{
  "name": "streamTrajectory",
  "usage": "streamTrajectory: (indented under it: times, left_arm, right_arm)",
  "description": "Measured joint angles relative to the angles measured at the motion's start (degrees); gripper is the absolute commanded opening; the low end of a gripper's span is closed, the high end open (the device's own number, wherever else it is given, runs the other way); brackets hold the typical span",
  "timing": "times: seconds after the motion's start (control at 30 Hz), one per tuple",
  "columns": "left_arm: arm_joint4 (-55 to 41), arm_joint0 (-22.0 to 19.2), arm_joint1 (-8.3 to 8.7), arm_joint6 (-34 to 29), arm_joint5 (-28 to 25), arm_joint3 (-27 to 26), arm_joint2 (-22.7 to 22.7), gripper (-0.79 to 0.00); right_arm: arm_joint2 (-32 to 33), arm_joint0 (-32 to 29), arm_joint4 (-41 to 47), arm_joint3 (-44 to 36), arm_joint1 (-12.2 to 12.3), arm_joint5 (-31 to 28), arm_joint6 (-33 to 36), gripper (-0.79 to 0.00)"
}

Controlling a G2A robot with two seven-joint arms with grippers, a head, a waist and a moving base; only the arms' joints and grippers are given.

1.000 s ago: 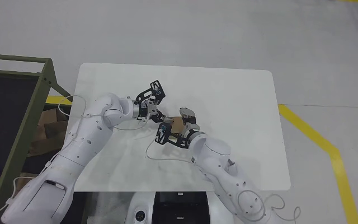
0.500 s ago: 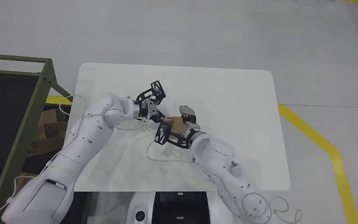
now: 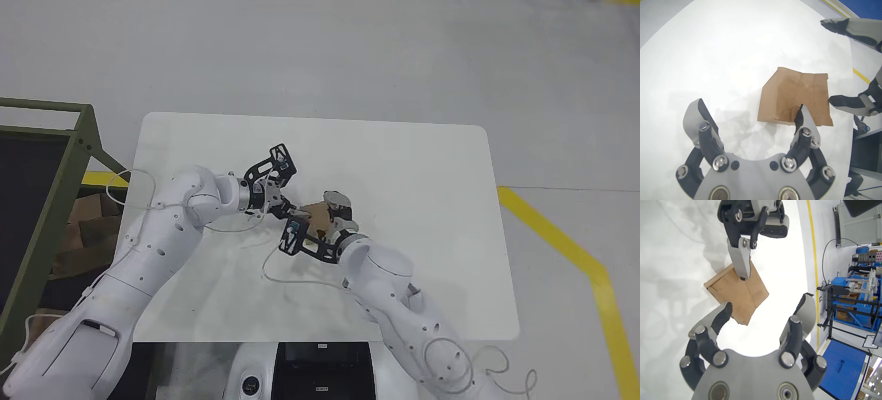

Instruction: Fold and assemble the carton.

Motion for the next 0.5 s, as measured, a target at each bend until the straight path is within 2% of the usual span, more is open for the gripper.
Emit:
streamTrajectory:
  times: [0.17, 0.5]
  left_arm:
    - [-0.05, 0.11, 0.04, 0.08, -0.02, -0.02, -0.13, 0.000]
    - [0.14, 0.22, 0.09, 0.29, -0.21, -0.10, -0.24, 0.000]
  right_arm:
    - [-0.37, -0.14, -0.16, -0.64, 0.00, -0.49, -0.87, -0.132]
    - [1.00, -2.40, -0.97, -3.36, 0.76, -2.93, -2.91, -0.123]
